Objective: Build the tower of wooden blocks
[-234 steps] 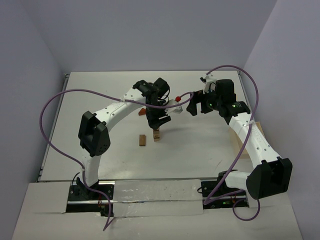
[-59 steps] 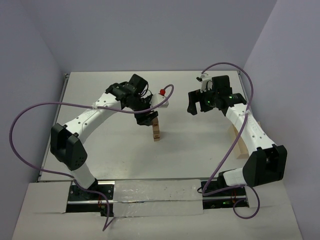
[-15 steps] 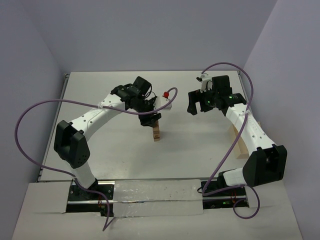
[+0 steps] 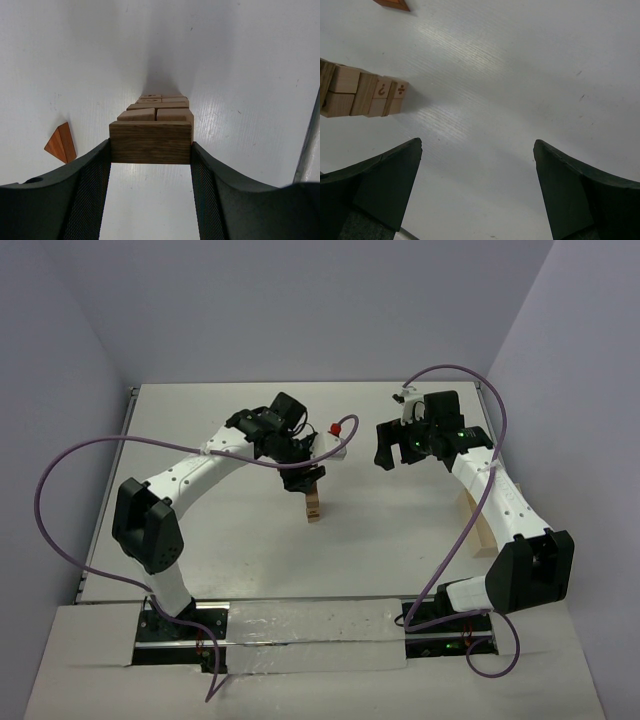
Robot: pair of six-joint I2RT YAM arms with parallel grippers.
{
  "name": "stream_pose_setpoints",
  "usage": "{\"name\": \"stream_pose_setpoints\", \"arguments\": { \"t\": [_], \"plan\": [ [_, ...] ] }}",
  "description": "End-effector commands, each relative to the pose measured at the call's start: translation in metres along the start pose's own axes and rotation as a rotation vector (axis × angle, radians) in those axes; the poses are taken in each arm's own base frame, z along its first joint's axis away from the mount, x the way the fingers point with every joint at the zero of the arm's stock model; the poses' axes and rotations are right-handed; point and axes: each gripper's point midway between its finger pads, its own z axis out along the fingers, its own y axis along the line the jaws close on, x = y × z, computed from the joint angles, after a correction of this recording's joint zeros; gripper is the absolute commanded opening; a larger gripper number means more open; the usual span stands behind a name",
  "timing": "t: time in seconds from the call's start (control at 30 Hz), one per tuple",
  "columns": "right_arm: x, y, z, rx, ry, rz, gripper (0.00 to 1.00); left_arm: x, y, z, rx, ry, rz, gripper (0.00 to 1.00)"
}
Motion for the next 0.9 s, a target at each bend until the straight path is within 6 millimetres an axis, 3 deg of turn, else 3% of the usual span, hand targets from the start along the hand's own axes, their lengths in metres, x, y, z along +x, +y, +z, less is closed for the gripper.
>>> {"name": "stream_pose_setpoints", "arguments": {
  "t": [0.0, 0.33, 0.47, 0.57, 0.73, 0.87],
  "plan": [
    [-0.013, 0.0, -0.005, 0.0, -0.032, -0.011, 1.0, -0.019, 0.004, -0.003, -0.004, -0.044, 0.039, 0.6],
    [-0.013, 0.001, -0.005, -0.005, -0.032, -0.01, 1.0, -0.016, 0.003, 0.001, 0.004, -0.034, 0.037, 0.66],
    [-0.013, 0.001, -0.005, -0.007, -0.032, -0.01, 1.0, -0.014, 0.003, 0.001, 0.001, -0.028, 0.037, 0.76],
    [-0.013, 0.001, -0.005, -0.008, -0.03, -0.009, 1.0, -0.013, 0.003, 0.001, 0.001, -0.028, 0.039, 0.79],
    [-0.013, 0.001, -0.005, -0.011, -0.028, -0.008, 1.0, -0.014, 0.002, -0.003, -0.006, -0.027, 0.044, 0.95],
    [-0.013, 0.001, -0.005, -0.011, -0.027, -0.007, 1.0, -0.025, 0.002, -0.02, -0.026, -0.048, 0.061, 0.99]
  ]
}}
